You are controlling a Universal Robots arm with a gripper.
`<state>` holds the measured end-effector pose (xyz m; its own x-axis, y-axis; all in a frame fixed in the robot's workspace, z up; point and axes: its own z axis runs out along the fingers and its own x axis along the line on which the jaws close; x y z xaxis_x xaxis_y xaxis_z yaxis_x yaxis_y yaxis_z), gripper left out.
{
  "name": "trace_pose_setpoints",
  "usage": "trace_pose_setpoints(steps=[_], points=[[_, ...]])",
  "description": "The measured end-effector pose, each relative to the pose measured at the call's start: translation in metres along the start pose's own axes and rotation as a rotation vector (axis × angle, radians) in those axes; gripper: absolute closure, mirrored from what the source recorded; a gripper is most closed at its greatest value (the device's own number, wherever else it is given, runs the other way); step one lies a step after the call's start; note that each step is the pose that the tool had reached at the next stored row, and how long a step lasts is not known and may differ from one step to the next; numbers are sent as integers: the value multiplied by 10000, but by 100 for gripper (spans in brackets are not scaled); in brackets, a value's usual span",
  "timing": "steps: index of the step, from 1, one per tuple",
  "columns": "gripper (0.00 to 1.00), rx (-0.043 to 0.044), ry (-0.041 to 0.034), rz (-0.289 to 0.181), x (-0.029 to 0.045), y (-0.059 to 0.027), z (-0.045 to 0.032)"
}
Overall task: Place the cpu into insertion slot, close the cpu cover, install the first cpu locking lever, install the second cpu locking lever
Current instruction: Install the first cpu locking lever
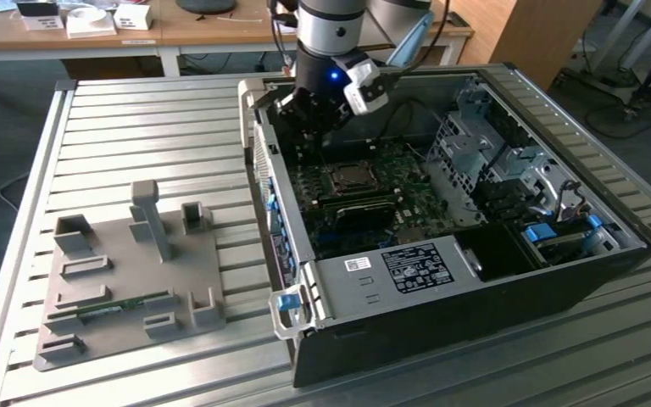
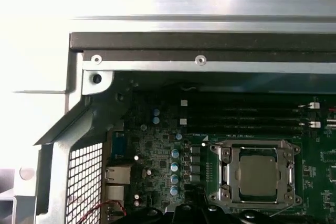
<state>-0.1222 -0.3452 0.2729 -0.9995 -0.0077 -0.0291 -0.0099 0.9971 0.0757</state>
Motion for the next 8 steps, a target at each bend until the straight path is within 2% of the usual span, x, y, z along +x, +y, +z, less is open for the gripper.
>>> trace_pose_setpoints(steps=[3, 7, 8], points=[[89, -7, 1, 1, 22, -1, 12], [89, -221, -1, 6, 30, -1, 15], [89, -243, -1, 8, 30, -1, 15]])
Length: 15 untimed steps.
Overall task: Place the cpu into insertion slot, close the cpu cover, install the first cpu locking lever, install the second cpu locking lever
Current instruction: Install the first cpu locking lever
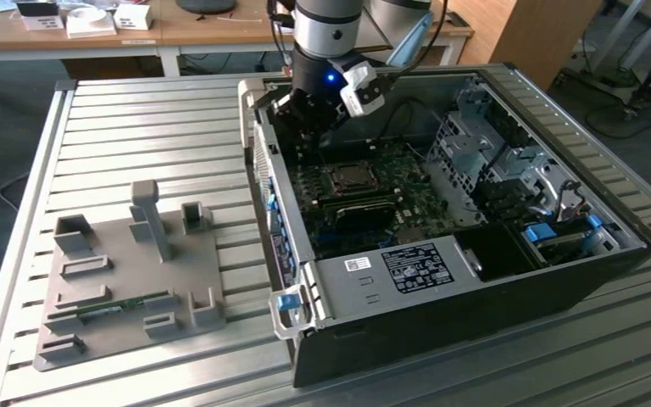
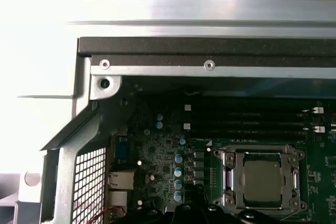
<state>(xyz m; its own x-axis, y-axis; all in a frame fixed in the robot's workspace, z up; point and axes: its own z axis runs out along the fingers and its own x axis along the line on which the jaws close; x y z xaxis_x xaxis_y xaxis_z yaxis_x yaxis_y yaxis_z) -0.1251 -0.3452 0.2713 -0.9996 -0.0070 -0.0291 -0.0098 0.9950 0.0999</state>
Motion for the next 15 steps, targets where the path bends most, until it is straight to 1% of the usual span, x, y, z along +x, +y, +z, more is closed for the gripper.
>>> trace_pose_setpoints(steps=[2, 4, 5, 10, 15], points=[[89, -20, 0, 1, 0, 0, 0], [89, -83, -2, 1, 0, 0, 1], [89, -98, -2, 2, 0, 0, 1], [89, -100, -2, 2, 0, 0, 1], [89, -100, -2, 2, 1, -2, 22]])
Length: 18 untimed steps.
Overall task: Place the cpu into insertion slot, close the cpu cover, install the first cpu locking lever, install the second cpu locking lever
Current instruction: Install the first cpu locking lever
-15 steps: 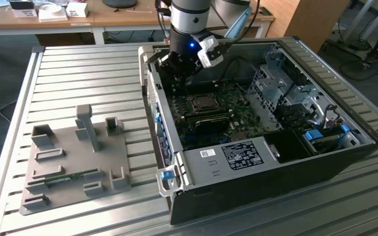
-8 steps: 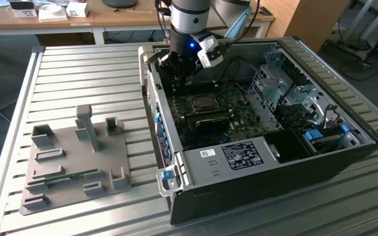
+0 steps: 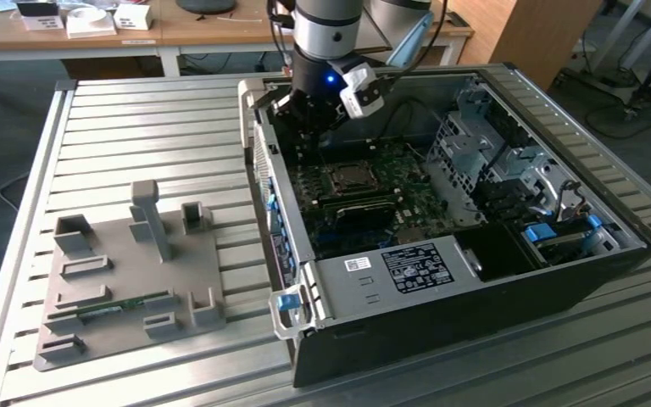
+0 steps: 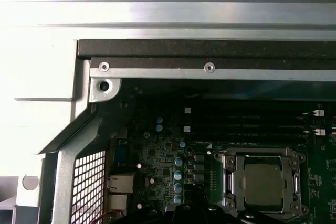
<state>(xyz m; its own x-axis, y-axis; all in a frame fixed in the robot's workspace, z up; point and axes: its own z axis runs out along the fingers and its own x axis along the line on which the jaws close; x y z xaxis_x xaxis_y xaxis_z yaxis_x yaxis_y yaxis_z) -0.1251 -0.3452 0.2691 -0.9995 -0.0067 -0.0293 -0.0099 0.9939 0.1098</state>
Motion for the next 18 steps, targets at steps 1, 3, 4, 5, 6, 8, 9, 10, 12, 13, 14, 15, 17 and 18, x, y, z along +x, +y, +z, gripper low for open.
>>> trace_pose_setpoints(steps=[1, 3, 4, 5, 6, 8, 9, 10, 12, 13, 14, 15, 17, 18], points=[[89, 0, 0, 0, 0, 0, 4], [89, 0, 0, 0, 0, -1, 11], [89, -1, 0, 0, 0, -2, 16], [89, -23, 2, 0, 1, -3, 17], [89, -76, 0, 1, 0, -3, 19], [89, -207, -2, 5, 0, -2, 21], [89, -272, -2, 7, 0, -2, 21], [89, -349, -3, 10, 1, -2, 21], [89, -548, -5, 15, 0, -2, 21], [89, -661, -5, 18, 0, -2, 21], [89, -774, -6, 22, 1, -2, 22], [89, -880, -8, 25, 1, -3, 24], [89, -1074, -10, 31, 1, -4, 34], [89, -1162, -11, 32, 1, -4, 40]])
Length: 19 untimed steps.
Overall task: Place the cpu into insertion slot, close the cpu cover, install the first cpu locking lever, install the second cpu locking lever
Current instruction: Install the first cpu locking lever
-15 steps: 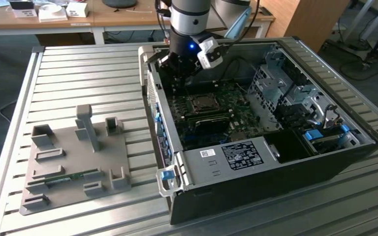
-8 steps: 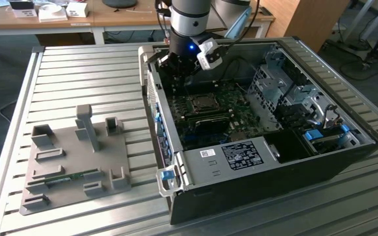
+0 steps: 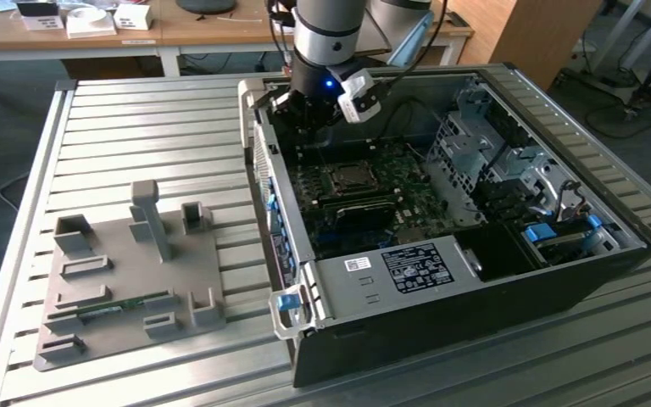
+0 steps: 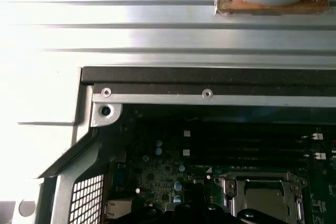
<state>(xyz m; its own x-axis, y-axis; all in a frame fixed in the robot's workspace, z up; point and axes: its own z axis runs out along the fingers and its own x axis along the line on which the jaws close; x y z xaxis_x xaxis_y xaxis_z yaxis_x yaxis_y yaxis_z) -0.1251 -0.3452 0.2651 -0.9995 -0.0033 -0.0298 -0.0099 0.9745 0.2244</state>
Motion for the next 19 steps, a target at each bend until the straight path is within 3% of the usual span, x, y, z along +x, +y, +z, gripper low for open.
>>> trace_pose_setpoints(steps=[2, 4, 10, 16, 18, 19], points=[[89, -163, -1, 5, 1, -3, 12], [89, -257, -4, 8, 3, -6, 29], [89, -388, -3, 12, 6, -18, 78], [89, -436, -5, 14, 7, -5, 119], [89, -508, -4, 13, 7, 2, 127], [89, -587, -5, 16, 7, 3, 130]])
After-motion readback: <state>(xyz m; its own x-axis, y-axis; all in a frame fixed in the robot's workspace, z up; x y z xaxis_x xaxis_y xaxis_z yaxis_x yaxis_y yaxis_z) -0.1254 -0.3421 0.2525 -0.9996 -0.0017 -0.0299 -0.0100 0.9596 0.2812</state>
